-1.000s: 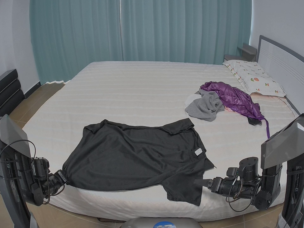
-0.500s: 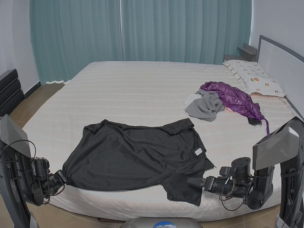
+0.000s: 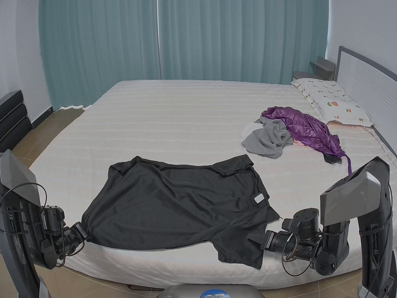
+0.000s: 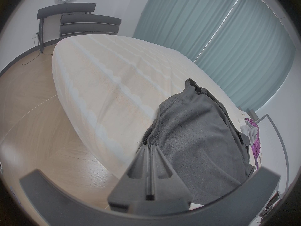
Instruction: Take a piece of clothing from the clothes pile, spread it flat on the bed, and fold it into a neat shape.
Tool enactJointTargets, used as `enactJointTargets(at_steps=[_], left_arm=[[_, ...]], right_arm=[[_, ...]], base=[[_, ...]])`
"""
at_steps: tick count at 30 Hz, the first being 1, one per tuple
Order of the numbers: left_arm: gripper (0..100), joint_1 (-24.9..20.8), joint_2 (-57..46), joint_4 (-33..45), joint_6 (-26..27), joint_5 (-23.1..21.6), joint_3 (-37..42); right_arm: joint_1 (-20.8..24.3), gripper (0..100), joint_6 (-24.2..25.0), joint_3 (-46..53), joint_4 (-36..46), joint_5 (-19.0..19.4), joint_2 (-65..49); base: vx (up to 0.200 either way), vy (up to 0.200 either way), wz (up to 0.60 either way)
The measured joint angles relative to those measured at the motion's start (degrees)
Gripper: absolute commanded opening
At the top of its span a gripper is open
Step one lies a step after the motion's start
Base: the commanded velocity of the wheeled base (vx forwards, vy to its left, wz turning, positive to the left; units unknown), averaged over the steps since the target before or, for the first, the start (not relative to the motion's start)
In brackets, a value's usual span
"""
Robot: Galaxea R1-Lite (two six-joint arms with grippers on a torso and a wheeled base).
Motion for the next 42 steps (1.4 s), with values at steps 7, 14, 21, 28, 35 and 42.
enactJointTargets(at_steps=[7, 14, 21, 28, 35, 42], left_arm=[[0, 0.00, 0.00, 0.00, 0.05, 0.00, 0.06], [0, 0.00, -0.17, 0.00, 0.29, -0.22, 0.61], [0, 0.00, -0.71, 0.00, 0.66, -0.34, 1.52], [0, 0.00, -1.32, -0.07, 0.88, -0.44, 2.23], [0, 0.00, -1.43, -0.10, 2.62, -0.50, 3.15], [0, -0.18, -1.18, -0.10, 2.77, -0.80, 3.69]], right_arm=[[-0.90, 0, 0.10, 1.79, 0.05, 0.20, -1.06], [-4.02, 0, 0.16, 7.80, 0.00, 7.14, -5.62], [-6.14, 0, -0.96, 13.37, 0.00, 9.08, -9.08], [-5.90, 0, -3.12, 16.20, 0.02, 9.47, -10.83], [-4.11, 0, -3.75, 16.46, 7.19, 9.47, -12.40], [-2.80, 0, -4.13, 16.46, 6.38, 9.08, -11.40]], base=[[0.000, 0.000, 0.00], [0.000, 0.000, 0.00], [0.000, 0.000, 0.00], [0.000, 0.000, 0.00], [0.000, 0.000, 0.00], [0.000, 0.000, 0.00]])
